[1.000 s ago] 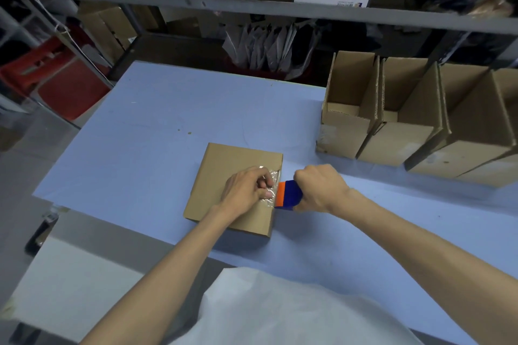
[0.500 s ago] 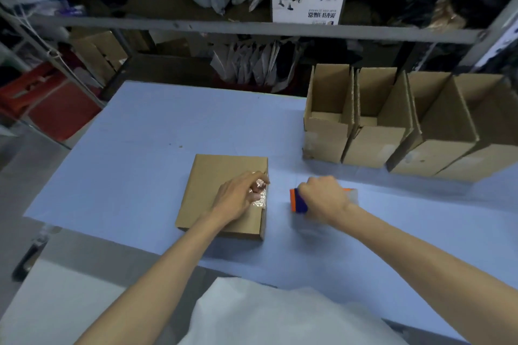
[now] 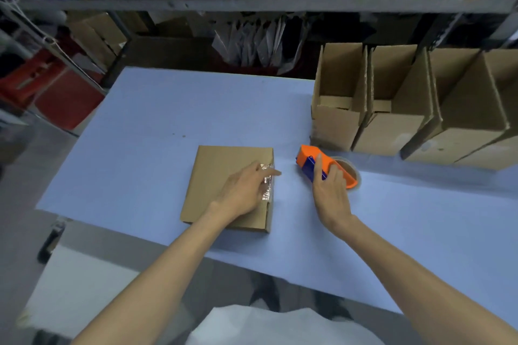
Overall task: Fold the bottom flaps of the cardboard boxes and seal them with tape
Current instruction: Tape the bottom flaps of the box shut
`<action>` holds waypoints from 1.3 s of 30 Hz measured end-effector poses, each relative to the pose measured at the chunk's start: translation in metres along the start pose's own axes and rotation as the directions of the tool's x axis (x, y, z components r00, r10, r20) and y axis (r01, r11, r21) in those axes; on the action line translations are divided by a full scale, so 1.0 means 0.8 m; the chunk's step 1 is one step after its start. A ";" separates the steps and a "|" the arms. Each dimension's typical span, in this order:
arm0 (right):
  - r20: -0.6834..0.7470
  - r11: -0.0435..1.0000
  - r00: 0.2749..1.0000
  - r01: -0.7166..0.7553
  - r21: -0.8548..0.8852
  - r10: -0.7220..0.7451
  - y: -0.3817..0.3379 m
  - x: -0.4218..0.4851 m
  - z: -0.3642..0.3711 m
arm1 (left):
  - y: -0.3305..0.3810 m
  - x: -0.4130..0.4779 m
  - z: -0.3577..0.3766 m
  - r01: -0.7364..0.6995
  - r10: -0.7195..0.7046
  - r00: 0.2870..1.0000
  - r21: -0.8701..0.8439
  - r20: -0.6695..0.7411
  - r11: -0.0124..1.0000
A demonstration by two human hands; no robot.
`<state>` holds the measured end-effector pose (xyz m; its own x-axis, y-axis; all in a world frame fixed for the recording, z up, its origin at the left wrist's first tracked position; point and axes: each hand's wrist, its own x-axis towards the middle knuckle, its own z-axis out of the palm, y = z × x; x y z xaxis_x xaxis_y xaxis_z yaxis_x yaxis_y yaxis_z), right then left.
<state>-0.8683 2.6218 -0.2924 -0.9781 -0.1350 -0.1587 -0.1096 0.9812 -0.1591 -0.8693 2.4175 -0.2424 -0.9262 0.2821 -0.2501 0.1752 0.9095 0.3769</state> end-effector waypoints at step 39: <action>0.113 0.475 0.954 -0.238 0.847 0.278 -0.108 -0.015 -0.107 | 0.009 -0.072 -0.047 0.457 -0.784 0.608 -0.750 -0.130 0.479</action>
<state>-0.8620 2.5504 -0.1937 -0.9436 0.1279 -0.3053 0.3310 0.3814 -0.8631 -0.8271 2.3966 -0.1920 -0.7434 -0.5809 -0.3315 -0.5896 0.3353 0.7348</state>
